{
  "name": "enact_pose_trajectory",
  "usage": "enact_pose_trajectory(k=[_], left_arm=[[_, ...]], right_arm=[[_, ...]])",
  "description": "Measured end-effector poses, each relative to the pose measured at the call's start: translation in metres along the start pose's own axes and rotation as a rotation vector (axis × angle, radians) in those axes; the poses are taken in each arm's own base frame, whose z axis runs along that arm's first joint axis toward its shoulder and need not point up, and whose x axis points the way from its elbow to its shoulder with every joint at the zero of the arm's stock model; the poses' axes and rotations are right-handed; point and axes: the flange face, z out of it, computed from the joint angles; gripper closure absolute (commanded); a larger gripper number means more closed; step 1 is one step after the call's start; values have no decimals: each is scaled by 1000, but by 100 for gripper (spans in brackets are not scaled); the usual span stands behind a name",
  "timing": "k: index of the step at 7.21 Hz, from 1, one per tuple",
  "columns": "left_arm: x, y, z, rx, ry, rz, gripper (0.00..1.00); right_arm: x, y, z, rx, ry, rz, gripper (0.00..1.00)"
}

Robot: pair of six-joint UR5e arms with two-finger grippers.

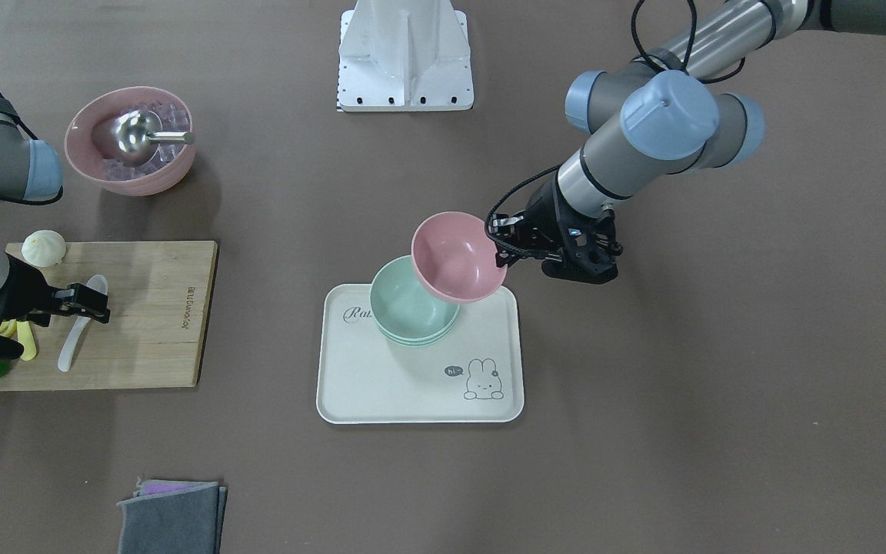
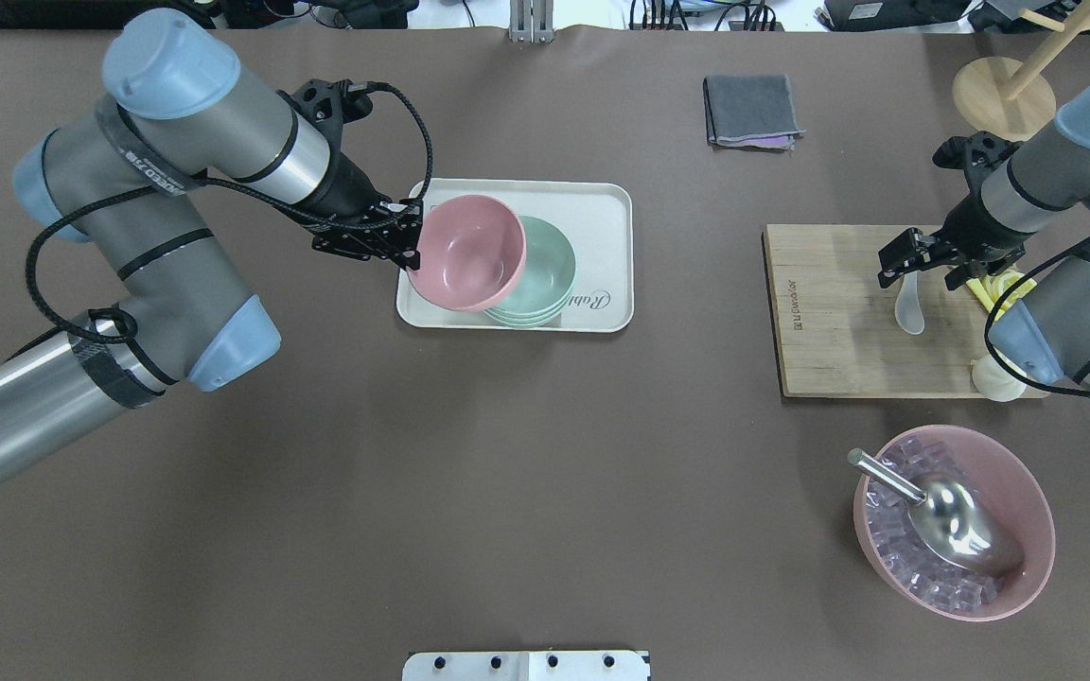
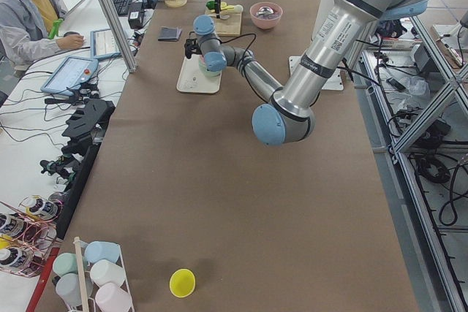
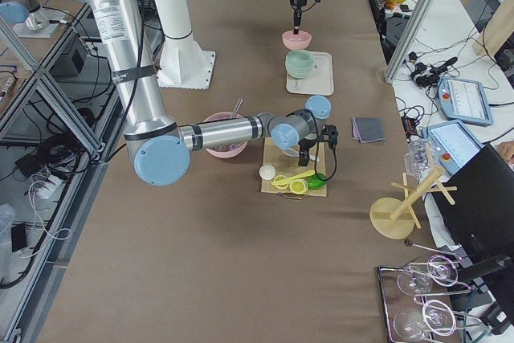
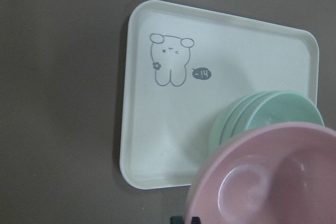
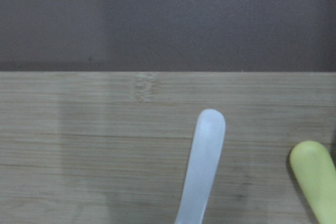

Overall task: Stack pink bowl on green and place spoon
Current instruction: 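Carry the pink bowl onto the green bowls while the right gripper lowers, then release the pink bowl with the left gripper while the right grasps the spoon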

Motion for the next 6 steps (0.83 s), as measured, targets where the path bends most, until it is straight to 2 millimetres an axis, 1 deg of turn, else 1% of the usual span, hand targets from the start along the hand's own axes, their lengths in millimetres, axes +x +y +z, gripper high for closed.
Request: enact_pose_trajectory(k=[1,2,3,4,5,6], left_arm=[[17,-2,11,4,-3,-3,100],[28,-1,21,13,-7,-3,100],[34,1,27,18,-11,-1,100],[34,1,30,20,-15,-1,100],[33,0,32,21,-18,-2,22],[33,-1,33,27,-20,-3,3]], right_arm=[[-3,-2,1,7,7,-1,0],[-5,-2,2,10,11,-3,0],[-6,-2,3,11,12,-5,0],[-7,-1,4,10,11,-7,0],[-7,-1,5,9,12,-8,0],[-7,-1,6,7,13,-7,0]])
